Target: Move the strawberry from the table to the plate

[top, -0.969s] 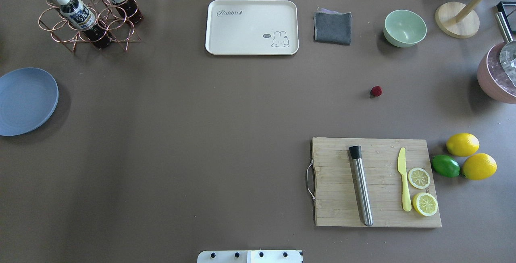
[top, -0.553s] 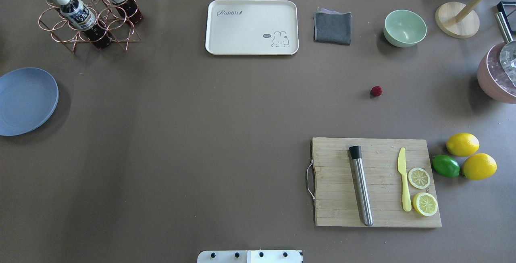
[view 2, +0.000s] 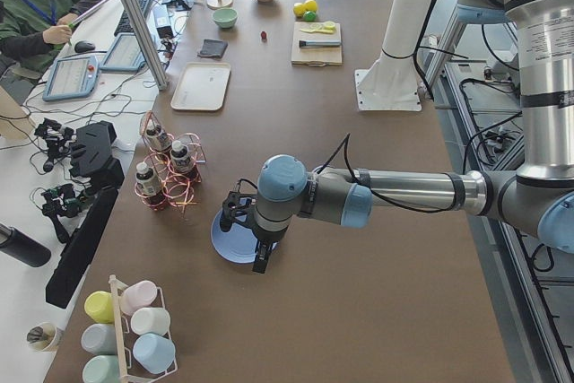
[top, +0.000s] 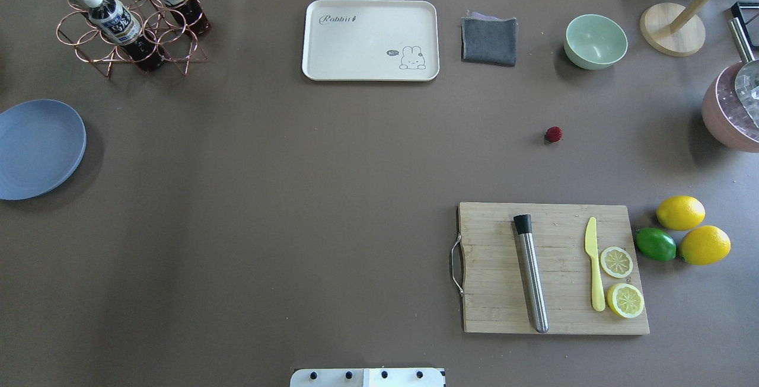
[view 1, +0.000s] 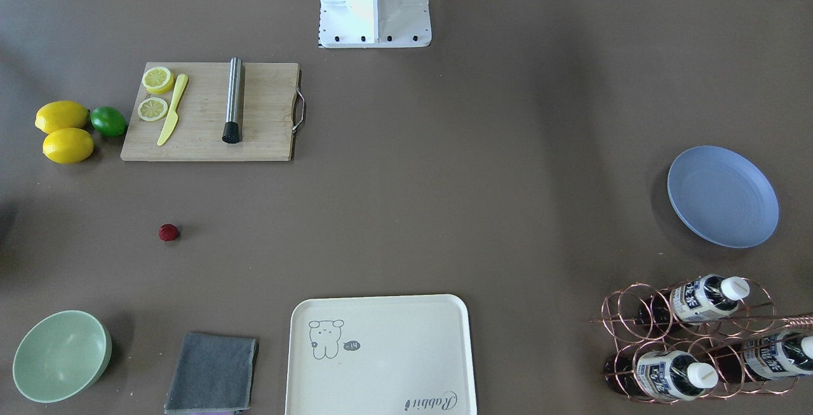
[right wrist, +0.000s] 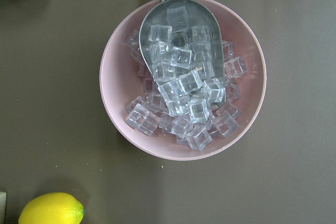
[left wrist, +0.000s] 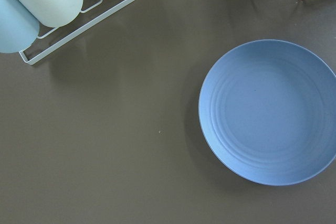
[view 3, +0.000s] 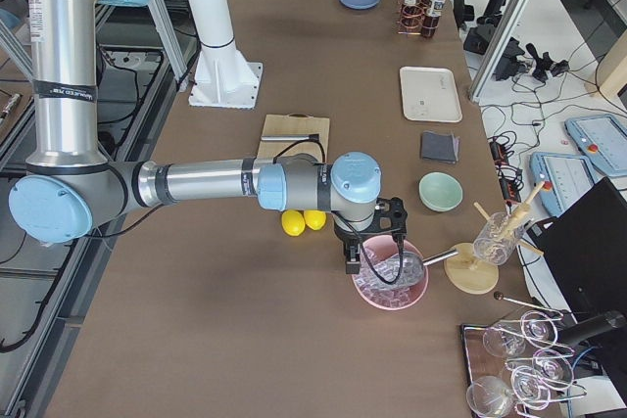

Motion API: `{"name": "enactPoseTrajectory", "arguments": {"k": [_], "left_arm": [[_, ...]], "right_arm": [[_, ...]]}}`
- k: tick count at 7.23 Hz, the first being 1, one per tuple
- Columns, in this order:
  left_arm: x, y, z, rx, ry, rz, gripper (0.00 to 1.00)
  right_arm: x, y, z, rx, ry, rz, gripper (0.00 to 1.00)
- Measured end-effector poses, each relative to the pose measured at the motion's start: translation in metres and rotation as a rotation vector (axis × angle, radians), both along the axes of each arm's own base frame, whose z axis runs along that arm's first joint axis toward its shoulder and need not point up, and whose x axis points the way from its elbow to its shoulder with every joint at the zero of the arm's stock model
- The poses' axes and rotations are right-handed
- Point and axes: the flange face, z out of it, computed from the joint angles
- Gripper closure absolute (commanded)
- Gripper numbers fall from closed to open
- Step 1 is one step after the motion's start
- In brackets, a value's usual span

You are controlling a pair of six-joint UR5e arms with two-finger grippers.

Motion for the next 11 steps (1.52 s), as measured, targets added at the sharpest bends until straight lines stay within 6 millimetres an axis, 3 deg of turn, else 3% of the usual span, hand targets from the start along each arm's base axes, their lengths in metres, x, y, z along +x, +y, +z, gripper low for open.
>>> {"name": "enactPoseTrajectory", "arguments": {"k": [11], "left_arm": [[0.0, 0.005, 0.002, -0.009, 0.004, -0.004, 0.02]], "right_arm": [[0.0, 0.01, 0.011, -0.02, 0.0, -0.002, 0.0]]}}
